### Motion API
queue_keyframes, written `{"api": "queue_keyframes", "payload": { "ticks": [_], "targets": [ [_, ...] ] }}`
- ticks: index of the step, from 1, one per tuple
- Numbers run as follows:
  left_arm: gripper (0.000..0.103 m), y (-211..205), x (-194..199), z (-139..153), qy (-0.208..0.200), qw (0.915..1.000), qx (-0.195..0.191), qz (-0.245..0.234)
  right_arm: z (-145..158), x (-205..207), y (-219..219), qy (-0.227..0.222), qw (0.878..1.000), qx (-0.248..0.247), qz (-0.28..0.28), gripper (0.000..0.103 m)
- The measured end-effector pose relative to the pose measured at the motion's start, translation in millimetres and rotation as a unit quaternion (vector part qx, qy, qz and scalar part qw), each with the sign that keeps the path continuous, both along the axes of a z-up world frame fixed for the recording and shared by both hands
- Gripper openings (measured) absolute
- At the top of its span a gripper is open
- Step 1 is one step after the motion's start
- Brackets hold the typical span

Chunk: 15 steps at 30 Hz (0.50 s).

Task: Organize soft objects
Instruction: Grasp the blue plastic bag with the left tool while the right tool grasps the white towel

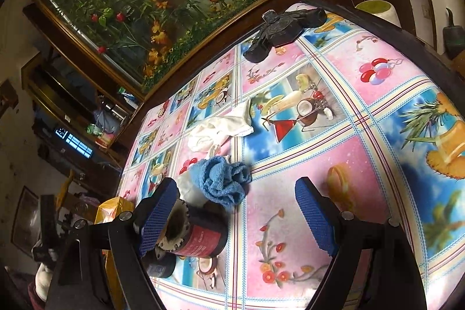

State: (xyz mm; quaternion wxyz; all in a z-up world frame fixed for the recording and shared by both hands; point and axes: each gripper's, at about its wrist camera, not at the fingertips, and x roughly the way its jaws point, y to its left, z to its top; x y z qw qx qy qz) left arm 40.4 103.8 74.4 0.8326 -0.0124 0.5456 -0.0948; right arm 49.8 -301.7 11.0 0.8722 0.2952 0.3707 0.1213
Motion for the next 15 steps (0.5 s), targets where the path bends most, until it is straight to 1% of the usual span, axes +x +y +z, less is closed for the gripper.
{"api": "queue_keyframes", "payload": {
  "ticks": [3,6,9,11,12,13,15],
  "targets": [
    [0.071,-3.1,-22.3,6.4,-0.025,0.9994,-0.016,-0.015,0.1,-0.4,1.6,0.002,1.0,-0.004,0.0,0.085],
    [0.071,-13.3,-29.0,-5.5,-0.017,0.9995,-0.023,-0.015,0.4,-0.5,3.8,0.003,1.0,-0.008,0.002,0.085],
    [0.071,-25.3,-22.8,-24.2,-0.005,0.9999,-0.013,-0.003,0.8,-1.4,5.8,0.003,1.0,-0.015,0.001,0.085],
    [0.071,-26.9,-13.9,-36.9,-0.006,0.9996,-0.02,0.017,0.8,-1.5,5.6,0.003,1.0,-0.019,-0.002,0.085],
    [0.07,-27.8,-11.3,-42.0,-0.008,0.9997,-0.014,0.019,0.8,-1.4,5.1,0.004,1.0,-0.021,-0.004,0.085],
    [0.065,-28.5,-10.2,-46.3,-0.011,0.9997,-0.009,0.018,0.6,-0.9,4.8,0.005,1.0,-0.022,-0.006,0.085],
    [0.063,-24.5,-13.8,-46.5,-0.024,0.9991,-0.028,0.023,0.0,-0.4,3.5,0.007,1.0,-0.022,-0.008,0.085]
  ]
}}
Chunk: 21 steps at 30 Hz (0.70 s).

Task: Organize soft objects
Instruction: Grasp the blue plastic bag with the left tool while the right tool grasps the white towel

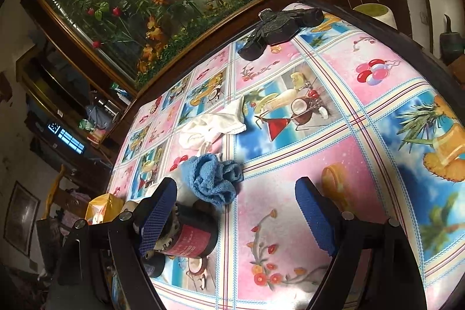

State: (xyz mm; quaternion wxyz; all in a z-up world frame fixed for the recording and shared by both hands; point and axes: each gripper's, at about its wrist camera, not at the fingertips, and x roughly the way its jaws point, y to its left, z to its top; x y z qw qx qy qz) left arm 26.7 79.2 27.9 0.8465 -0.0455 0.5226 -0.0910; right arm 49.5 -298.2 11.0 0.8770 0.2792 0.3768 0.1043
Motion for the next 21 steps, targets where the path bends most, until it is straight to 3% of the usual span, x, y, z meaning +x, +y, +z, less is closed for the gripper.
{"api": "queue_keyframes", "payload": {
  "ticks": [8,10,13,18,21],
  "targets": [
    [0.061,4.6,-9.9,-6.8,-0.015,0.9995,-0.022,0.019,-0.7,2.4,3.3,0.006,1.0,-0.008,0.005,0.085],
    [0.061,0.7,-11.0,-6.1,-0.036,0.9989,-0.007,0.029,-1.9,2.2,3.3,0.009,1.0,-0.013,0.001,0.085],
    [0.051,-0.9,-18.8,-5.9,-0.046,0.9982,-0.034,0.021,-6.3,3.5,1.5,0.02,1.0,-0.01,-0.004,0.085],
    [0.05,1.3,-39.2,-8.4,-0.072,0.995,-0.065,0.024,-8.3,10.0,1.6,0.039,0.999,-0.001,0.006,0.085],
    [0.05,4.5,-46.8,-11.0,-0.092,0.9925,-0.079,0.015,6.5,19.5,2.5,0.05,0.999,-0.008,0.018,0.085]
  ]
}}
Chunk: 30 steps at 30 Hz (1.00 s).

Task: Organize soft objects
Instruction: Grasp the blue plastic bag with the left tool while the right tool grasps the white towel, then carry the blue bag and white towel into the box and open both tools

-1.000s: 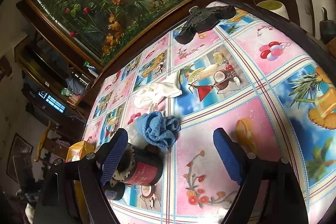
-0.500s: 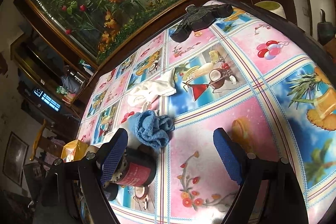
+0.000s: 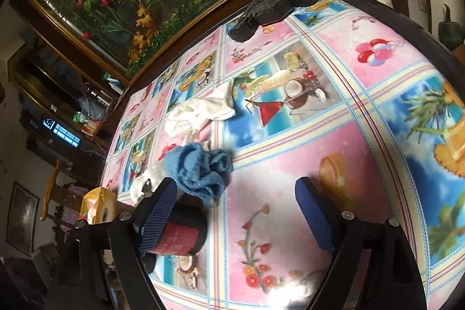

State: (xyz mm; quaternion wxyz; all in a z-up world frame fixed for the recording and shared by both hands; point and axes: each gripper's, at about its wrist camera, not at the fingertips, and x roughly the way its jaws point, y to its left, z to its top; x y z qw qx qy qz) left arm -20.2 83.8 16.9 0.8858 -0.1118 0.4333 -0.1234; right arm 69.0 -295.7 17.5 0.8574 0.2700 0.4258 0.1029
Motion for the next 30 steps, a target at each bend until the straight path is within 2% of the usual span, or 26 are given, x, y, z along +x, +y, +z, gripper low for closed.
{"api": "queue_keyframes", "payload": {
  "ticks": [2,4,8,13,15,17,18,19,20,21,26,30],
  "targets": [
    [0.05,-0.7,-2.9,-1.0,-0.011,0.9999,0.003,-0.004,16.8,16.6,5.4,0.008,1.0,-0.021,0.02,0.085],
    [0.05,1.7,-1.5,-1.1,-0.005,0.9998,-0.012,-0.012,30.6,36.6,17.1,0.021,0.997,-0.057,0.042,0.085],
    [0.05,11.0,3.5,-4.0,-0.009,0.9987,-0.05,-0.004,55.1,80.7,55.8,0.03,0.983,-0.155,0.098,0.085],
    [0.05,14.8,5.8,-5.3,-0.011,0.9976,-0.068,-0.002,51.4,133.8,114.5,0.067,0.95,-0.251,0.176,0.083],
    [0.05,15.3,6.0,-5.4,-0.012,0.9974,-0.071,-0.002,37.1,151.1,138.7,0.085,0.93,-0.29,0.209,0.083],
    [0.05,15.4,6.4,-5.7,-0.013,0.9974,-0.071,-0.002,22.3,164.8,151.8,0.101,0.916,-0.316,0.226,0.083],
    [0.045,15.6,6.4,-5.8,-0.013,0.9975,-0.07,-0.001,13.2,170.0,155.9,0.115,0.909,-0.328,0.231,0.076],
    [0.037,16.7,6.9,-6.3,-0.012,0.9976,-0.068,0.003,7.5,175.1,158.1,0.124,0.908,-0.328,0.23,0.066],
    [0.034,19.4,7.9,-7.4,-0.01,0.9974,-0.071,0.004,9.5,176.4,156.5,0.121,0.914,-0.315,0.223,0.053],
    [0.034,20.3,8.1,-7.7,-0.01,0.9972,-0.074,0.004,11.4,177.8,154.7,0.126,0.917,-0.307,0.22,0.017],
    [0.033,20.2,8.2,-8.4,-0.009,0.997,-0.077,0.001,46.9,157.2,139.2,0.093,0.935,-0.283,0.191,0.015],
    [0.03,24.1,6.7,-7.4,-0.007,0.9963,-0.085,0.01,91.8,110.3,126.6,0.041,0.952,-0.254,0.166,0.016]
  ]
}}
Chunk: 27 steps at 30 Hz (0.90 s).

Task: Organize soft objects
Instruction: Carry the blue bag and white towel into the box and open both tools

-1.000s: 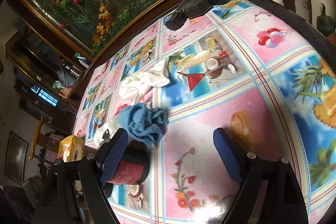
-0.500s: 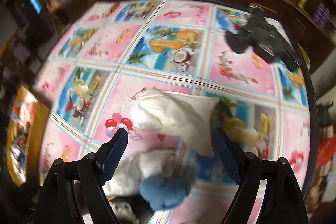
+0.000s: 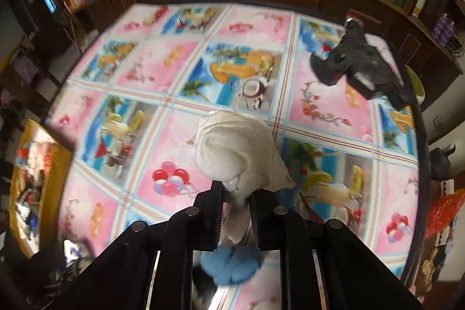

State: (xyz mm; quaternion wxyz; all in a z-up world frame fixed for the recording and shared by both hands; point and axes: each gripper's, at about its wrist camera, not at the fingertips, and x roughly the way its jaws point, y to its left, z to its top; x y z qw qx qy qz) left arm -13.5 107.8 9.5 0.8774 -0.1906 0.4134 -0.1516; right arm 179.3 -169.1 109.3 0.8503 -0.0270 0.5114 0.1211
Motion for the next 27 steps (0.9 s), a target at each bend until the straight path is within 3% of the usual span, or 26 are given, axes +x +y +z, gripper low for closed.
{"api": "queue_keyframes", "payload": {
  "ticks": [6,11,16,21,27],
  "targets": [
    [0.03,4.8,-18.3,14.7,-0.022,0.9996,-0.012,0.008,55.0,-97.1,-4.3,-0.057,0.997,0.052,0.014,0.016],
    [0.03,19.3,-53.0,47.5,-0.049,0.9971,-0.057,0.011,77.7,-166.6,-5.3,-0.084,0.992,0.09,0.031,0.016],
    [0.03,64.0,-94.4,76.6,-0.078,0.9924,-0.081,0.05,85.3,-216.0,14.9,-0.086,0.987,0.117,0.071,0.016],
    [0.03,126.9,-131.4,81.7,-0.073,0.9878,-0.05,0.128,74.3,-233.4,50.8,-0.07,0.979,0.15,0.118,0.016],
    [0.03,182.4,-150.3,61.7,-0.034,0.976,0.015,0.215,53.7,-234.3,108.9,-0.027,0.965,0.194,0.175,0.016]
  ]
}}
